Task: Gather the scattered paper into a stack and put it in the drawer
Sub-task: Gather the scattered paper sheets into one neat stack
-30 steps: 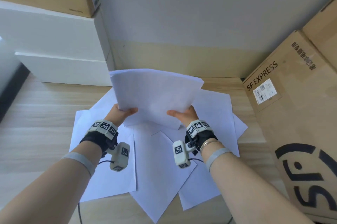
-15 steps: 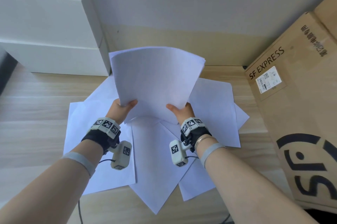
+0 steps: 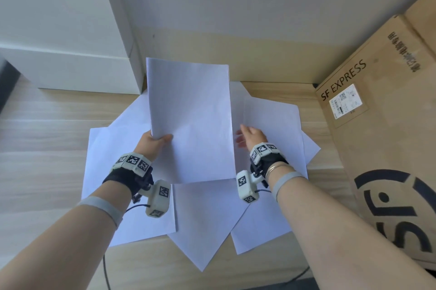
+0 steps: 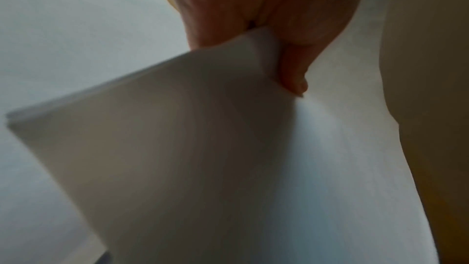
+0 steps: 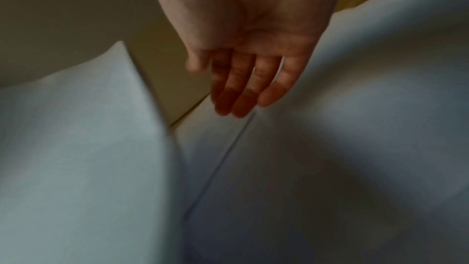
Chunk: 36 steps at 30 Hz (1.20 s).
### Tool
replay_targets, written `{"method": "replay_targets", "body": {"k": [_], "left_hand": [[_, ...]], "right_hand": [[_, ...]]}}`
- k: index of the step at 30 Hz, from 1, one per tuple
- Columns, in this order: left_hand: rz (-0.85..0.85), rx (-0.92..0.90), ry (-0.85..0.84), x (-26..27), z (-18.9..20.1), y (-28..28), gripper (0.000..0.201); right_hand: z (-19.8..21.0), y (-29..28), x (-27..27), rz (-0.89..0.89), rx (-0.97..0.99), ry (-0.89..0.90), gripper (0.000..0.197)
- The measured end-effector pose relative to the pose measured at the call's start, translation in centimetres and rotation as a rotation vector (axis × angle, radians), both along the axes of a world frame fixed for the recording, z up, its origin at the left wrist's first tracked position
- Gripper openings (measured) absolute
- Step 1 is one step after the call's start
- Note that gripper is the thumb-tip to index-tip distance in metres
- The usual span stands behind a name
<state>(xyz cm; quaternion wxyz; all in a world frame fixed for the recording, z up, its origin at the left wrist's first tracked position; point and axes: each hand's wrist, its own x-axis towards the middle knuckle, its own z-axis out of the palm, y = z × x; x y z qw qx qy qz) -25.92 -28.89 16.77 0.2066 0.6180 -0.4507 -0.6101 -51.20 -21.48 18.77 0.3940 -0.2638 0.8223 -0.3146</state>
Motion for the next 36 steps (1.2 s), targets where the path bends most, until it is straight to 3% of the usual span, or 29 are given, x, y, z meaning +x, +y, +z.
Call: {"method": "replay_targets", "body": {"k": [2, 4, 13, 17, 22, 27, 31, 36], "left_hand": [[-0.004, 0.023, -0.003, 0.0, -0.7, 0.1, 0.034], [-0.013, 0.038, -0.010, -0.1, -1.2, 0.2, 0.029], [-0.065, 0.099, -0.030, -2.5, -2.9, 0.4, 0.034], [-0.075, 0.126, -0.011, -3.5, -3.3, 0.3, 0.032], [-0.062, 0.135, 0.002, -4.4, -3.7, 0.2, 0.020], [-0.054, 0.136, -0.004, -4.3, -4.0, -0.3, 0.025], [-0.038, 0.136, 0.006, -3.7, -3.7, -0.7, 0.024], [-0.025, 0.126, 0.017, -2.8, -3.2, -1.1, 0.025]], "right_hand": [[-0.8, 0.8, -2.8, 0.009, 0.128, 0.161, 0.017], [-1.0, 1.8, -5.4, 0.001, 0.263, 0.273, 0.018], [-2.9, 4.0, -10.8, -0.133, 0.585, 0.375, 0.080], [-3.9, 4.1, -11.7, -0.154, 0.631, 0.352, 0.100], [-3.9, 4.2, -12.8, -0.161, 0.639, 0.299, 0.110], [-3.8, 4.2, -13.2, -0.210, 0.576, 0.224, 0.121], [-4.1, 4.7, -13.3, -0.304, 0.407, 0.198, 0.110], [-3.0, 5.3, -13.1, -0.393, 0.287, 0.168, 0.071]]}}
